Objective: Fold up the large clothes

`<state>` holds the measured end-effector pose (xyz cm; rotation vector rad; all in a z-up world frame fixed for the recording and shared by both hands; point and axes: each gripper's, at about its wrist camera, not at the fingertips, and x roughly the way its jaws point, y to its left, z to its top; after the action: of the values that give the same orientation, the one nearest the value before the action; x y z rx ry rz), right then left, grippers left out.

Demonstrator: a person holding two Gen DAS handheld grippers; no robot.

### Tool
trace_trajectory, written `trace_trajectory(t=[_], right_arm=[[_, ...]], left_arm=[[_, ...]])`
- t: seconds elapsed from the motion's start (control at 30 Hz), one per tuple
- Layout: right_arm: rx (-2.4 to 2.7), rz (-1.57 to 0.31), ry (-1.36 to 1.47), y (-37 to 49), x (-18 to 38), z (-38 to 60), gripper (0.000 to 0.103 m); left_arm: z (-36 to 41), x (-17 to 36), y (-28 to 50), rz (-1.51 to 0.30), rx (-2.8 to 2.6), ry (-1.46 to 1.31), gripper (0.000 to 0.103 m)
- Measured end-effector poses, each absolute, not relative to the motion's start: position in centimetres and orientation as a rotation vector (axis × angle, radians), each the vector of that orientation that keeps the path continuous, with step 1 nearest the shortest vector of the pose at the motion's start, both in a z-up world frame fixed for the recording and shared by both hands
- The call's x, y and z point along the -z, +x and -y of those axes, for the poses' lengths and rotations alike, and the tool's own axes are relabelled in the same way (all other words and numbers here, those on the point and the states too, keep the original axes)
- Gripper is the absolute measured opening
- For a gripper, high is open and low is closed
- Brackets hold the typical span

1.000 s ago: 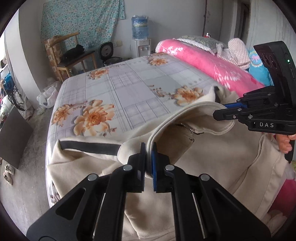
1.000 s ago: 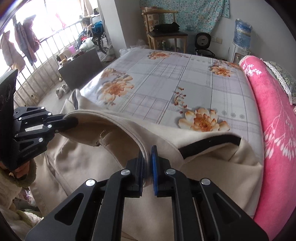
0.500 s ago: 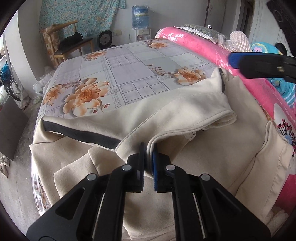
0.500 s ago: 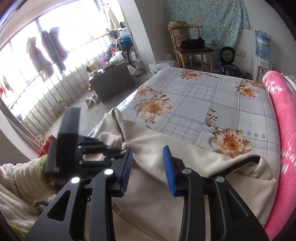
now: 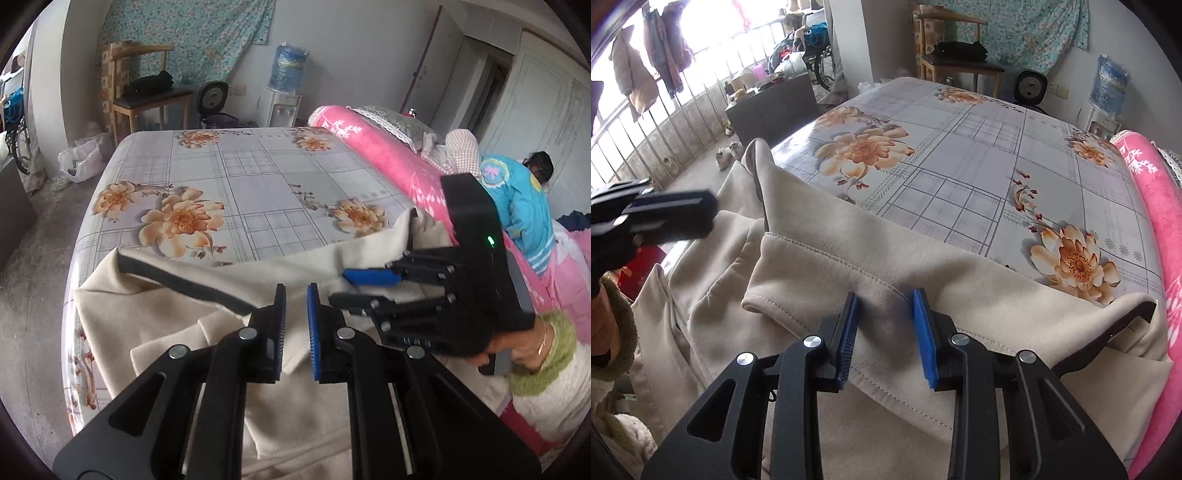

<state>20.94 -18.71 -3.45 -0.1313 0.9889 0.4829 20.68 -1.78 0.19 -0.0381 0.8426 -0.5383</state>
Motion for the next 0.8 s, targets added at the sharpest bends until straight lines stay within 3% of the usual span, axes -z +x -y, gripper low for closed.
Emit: trace_trajectory(t=[0.17,0.6,0.67,0.73,0.8], right_arm=[[-0.483,-1.017,-0.081,20.5,3.6,20.3,0.030],[-0.320,-1.036,-0.012,18.7,3.1,26.1,0.030],[-0.321,-0.987,-0.003,18.3,1.6,25.9,0.030],[-0.341,-0.948,0.002,18.2,0.7,25.3,0.030],[-0.346,-0.950,-0.016,18.4,1.3,24.4,0.030]], left_arm=[[3.7,5.5,24.1,-1.007,0.410,0.063,0.012],[3.2,4.9,22.0,-0.940,0.421,0.107,0.013],[3.5,4.6,21.2,-0.924,0.426,0.146,0.017],[4.0,4.5,20.5,-0.922,0.435,0.176,0.029],[4.7,4.7,19.9,-0.911,0.428,0.227,0.035]])
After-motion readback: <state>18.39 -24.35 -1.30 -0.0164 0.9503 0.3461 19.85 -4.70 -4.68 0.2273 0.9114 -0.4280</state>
